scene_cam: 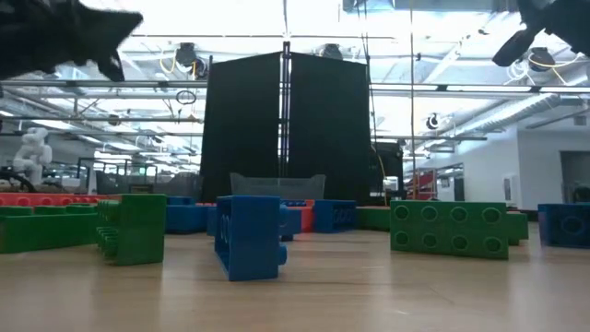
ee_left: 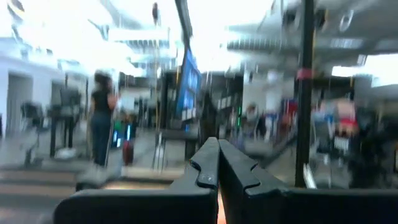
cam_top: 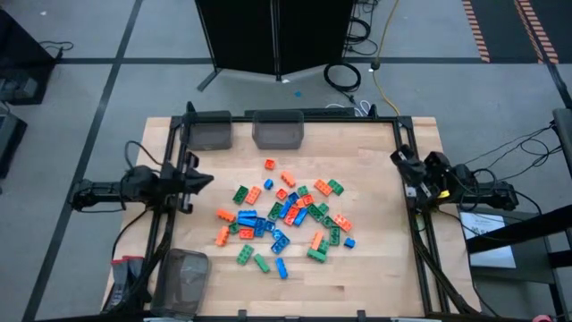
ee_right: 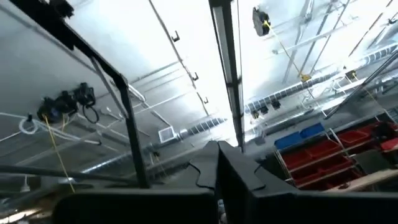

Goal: Sort blocks
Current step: Put the orange gamepiece into the bottom black bin

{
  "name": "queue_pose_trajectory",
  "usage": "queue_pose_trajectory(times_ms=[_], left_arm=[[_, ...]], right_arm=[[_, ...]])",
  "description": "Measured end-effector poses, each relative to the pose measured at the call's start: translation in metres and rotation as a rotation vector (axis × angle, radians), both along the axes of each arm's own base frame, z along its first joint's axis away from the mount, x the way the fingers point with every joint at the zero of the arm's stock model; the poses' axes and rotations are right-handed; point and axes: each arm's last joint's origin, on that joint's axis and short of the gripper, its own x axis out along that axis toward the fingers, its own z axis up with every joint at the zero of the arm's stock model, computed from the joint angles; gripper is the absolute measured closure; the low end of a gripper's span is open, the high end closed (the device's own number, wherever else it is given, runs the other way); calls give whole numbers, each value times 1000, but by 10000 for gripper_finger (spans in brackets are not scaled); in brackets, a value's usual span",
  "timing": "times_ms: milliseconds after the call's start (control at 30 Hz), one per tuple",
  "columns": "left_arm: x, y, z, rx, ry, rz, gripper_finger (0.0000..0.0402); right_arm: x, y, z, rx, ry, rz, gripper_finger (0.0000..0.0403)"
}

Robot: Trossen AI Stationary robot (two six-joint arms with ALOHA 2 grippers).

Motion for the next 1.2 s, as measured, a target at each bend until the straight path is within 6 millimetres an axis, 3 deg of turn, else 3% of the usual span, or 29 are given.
queue_pose_trajectory(times_ms=[200, 367, 767, 867, 933, 1000, 1200], left_arm=[[-10, 0, 18, -224, -209, -123, 401], [-19, 0, 30, -242, -364, -157, 401], [-30, 4, 45, -366, -519, -115, 401], [-34, 7, 48, -370, -576, 9, 401], [-39, 11, 54, -482, -623, 117, 401], [-38, 12, 63, -527, -572, 151, 401], [-20, 12, 113, -547, -108, 226, 401]], right_arm=[[0, -3, 0, 40, 5, -84, 397], [-1, -3, 0, 48, -5, -93, 397], [-3, -3, 5, 29, -31, -103, 397], [-3, -3, 5, 29, -31, -104, 397], [-3, -3, 5, 28, -31, -103, 397], [-3, -3, 5, 27, -31, -102, 397], [-3, -3, 5, 19, -28, -109, 397]])
